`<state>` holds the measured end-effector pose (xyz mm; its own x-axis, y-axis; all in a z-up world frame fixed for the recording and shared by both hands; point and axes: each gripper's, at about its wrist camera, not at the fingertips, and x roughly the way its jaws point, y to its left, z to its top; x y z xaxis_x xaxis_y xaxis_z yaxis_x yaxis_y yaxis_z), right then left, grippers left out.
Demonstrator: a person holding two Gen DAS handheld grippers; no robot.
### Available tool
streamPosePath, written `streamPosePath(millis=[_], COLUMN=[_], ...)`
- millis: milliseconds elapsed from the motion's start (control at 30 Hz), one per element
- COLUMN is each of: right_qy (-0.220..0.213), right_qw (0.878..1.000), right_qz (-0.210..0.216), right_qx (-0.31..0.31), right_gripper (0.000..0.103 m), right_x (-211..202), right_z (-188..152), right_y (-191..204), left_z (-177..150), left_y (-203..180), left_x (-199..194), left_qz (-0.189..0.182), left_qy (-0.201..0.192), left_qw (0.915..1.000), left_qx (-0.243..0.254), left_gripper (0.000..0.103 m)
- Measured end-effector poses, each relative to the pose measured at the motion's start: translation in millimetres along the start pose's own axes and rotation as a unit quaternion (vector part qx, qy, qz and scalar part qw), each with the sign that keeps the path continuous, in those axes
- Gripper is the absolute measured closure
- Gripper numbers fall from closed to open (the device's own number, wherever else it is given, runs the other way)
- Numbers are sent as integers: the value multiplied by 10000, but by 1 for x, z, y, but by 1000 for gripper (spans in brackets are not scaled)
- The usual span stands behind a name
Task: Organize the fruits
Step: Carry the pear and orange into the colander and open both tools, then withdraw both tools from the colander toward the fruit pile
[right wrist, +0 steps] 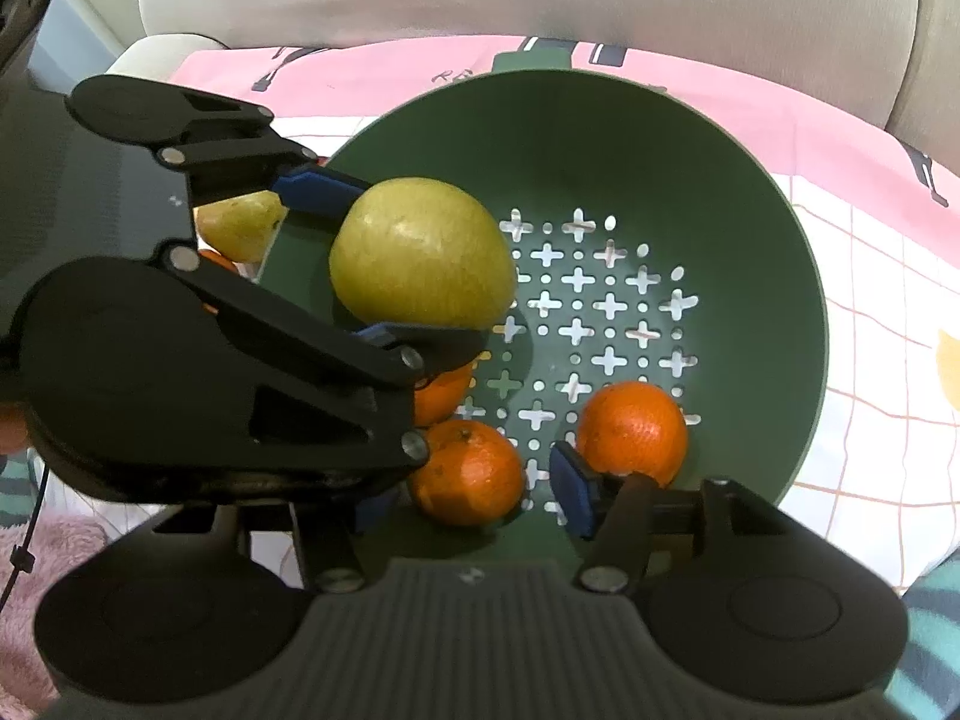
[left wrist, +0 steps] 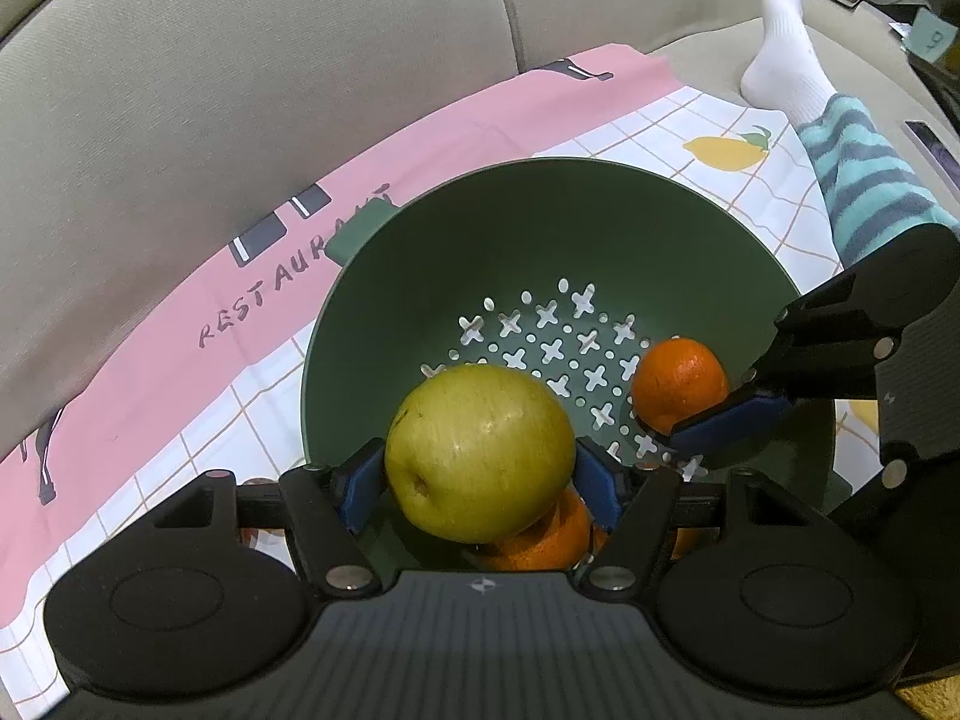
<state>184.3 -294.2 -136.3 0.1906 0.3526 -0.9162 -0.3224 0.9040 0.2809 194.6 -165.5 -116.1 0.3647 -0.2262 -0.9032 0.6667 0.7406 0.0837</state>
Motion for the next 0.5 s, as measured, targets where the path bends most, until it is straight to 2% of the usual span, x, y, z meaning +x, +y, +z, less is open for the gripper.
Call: streamPosePath(millis=[200,267,500], right_qy=[-34,-66,-168], right_qw=[10000,9999,9997], right_qz=[-56,-77,-153], right_qx=[-43,-25,122], right_gripper=[45,40,38], right_x=[-4,-6,-18], right_z=[-2,-2,-3], right_y=[1,1,-2], left_z=[-1,1,0], left_y=[-2,-3,-4], left_x=[-5,-9,-28], left_qz=[65,177,239], left_qy=[-27,-120,-302], left_qw=[10000,9998,9993], left_qx=[7,32,6], left_gripper=[22,18,17])
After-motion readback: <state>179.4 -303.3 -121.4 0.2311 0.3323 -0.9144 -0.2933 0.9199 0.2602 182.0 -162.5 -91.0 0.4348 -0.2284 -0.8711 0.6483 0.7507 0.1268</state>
